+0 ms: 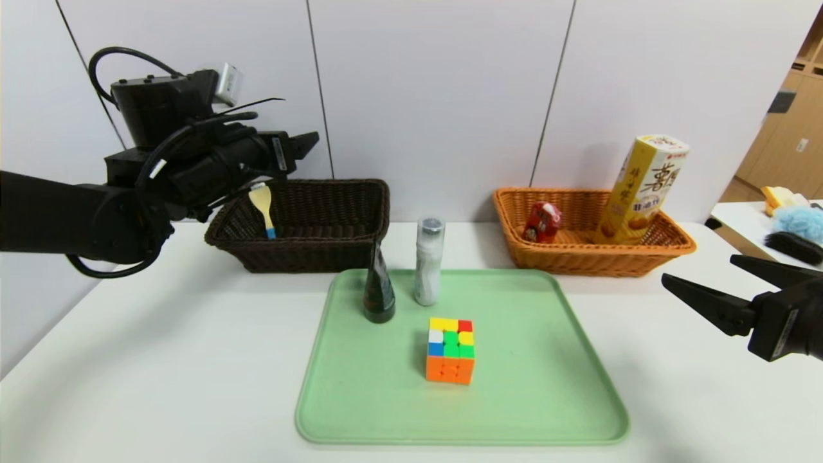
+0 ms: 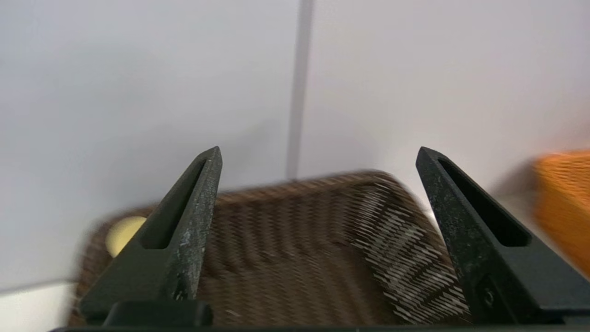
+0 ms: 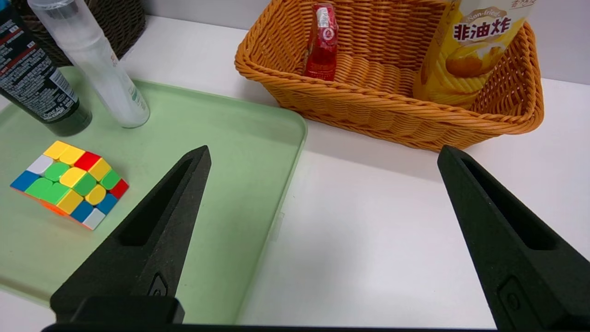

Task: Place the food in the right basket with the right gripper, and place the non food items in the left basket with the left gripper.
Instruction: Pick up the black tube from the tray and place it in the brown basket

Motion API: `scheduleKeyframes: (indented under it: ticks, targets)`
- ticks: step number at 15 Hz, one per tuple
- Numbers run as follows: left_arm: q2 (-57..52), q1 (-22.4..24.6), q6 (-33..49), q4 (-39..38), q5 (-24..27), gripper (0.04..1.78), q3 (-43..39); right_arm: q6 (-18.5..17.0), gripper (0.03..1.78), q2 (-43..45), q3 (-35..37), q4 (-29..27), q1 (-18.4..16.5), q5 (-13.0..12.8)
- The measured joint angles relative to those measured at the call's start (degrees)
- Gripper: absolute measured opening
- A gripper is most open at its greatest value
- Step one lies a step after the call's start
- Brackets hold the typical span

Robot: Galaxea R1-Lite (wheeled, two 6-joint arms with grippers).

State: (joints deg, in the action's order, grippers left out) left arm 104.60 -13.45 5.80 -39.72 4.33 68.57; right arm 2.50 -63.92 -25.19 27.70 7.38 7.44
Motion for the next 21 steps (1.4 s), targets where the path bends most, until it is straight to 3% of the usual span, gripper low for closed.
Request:
scheduleKeyframes:
  ticks: [3, 7, 10, 16, 21]
  targets:
    - [-6.14, -5.77, 6.86, -2.76, -1.68, 1.56, -11.91, 0.30, 1.70, 0.17, 0.41, 0.00, 0.00, 0.02]
    - [-8.70, -10.42, 8.74, -17.99, -4.71, 1.62, -26.98, 0.50, 1.70, 0.33, 0.91, 0.00, -0.02, -0.02]
    - [-9.34, -13.90, 9.19, -24.83, -5.64, 1.65, -34.07, 0.77, 1.70, 0.35, 1.34, 0.00, -0.02, -0.20]
    - [-8.70, -23.67, 8.94, -30.05, -10.91, 1.67, -37.99, 1.13, 1.70, 0.68, 2.93, 0.00, -0.02, -0.39]
    - [-3.35, -25.58, 6.33, -32.50, -14.60, 1.68, -38.69, 1.16, 1.70, 1.18, 2.82, 0.05, -0.02, -0.30]
